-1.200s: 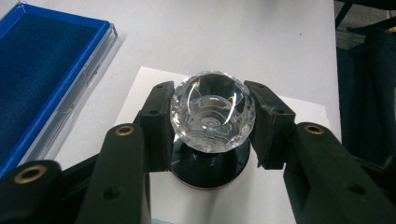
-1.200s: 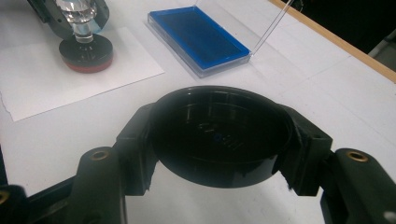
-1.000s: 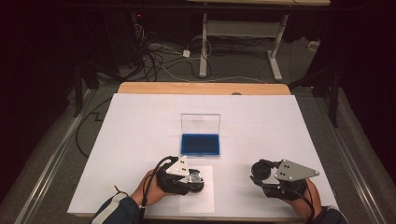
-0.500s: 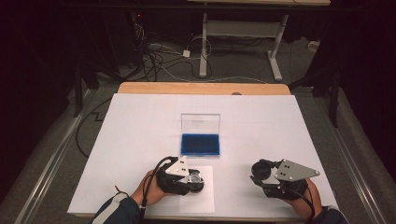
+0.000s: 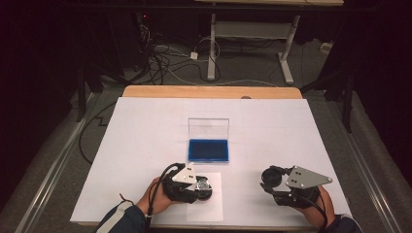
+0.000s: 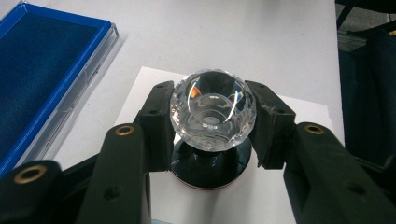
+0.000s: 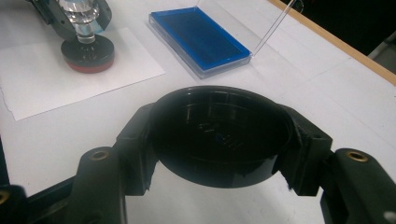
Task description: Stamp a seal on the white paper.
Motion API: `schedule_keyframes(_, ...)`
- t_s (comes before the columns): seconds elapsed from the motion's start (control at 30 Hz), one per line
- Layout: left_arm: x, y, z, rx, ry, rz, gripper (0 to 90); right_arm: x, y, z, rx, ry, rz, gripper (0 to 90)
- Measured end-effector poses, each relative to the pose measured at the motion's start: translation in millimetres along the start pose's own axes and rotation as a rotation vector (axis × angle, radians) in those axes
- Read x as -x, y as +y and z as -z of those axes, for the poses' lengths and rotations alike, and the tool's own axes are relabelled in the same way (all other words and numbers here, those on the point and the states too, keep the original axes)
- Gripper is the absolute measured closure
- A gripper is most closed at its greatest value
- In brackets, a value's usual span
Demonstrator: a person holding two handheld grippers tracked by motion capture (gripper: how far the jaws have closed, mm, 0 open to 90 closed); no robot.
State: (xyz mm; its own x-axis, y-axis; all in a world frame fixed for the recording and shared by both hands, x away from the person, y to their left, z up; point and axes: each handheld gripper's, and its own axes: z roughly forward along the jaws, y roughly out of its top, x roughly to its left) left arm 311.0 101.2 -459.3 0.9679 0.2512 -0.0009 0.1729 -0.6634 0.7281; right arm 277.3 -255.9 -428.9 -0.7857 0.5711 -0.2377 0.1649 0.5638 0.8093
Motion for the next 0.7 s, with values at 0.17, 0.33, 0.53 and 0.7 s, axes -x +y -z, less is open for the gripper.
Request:
schedule_keyframes(0.17,0.2,0.3,0.2,-0.002,0.003,-0.004,54.1,0.1,-0.2,-0.4,-0.003,0.001,0.002,38.5)
schedule_keyframes(0.33,1.7,1.1,0.8,-0.007,0.01,-0.01,54.1,-0.1,-0.1,0.0,-0.001,0.003,0.003,38.5)
schedule_keyframes(0.53,2.5,1.5,1.6,-0.009,0.013,-0.013,54.1,-0.1,0.1,0.2,0.0,0.005,0.003,38.5)
schedule_keyframes(0.7,3.5,1.8,2.6,-0.008,0.016,-0.014,54.1,-0.4,0.3,0.4,-0.003,0.004,0.006,38.5)
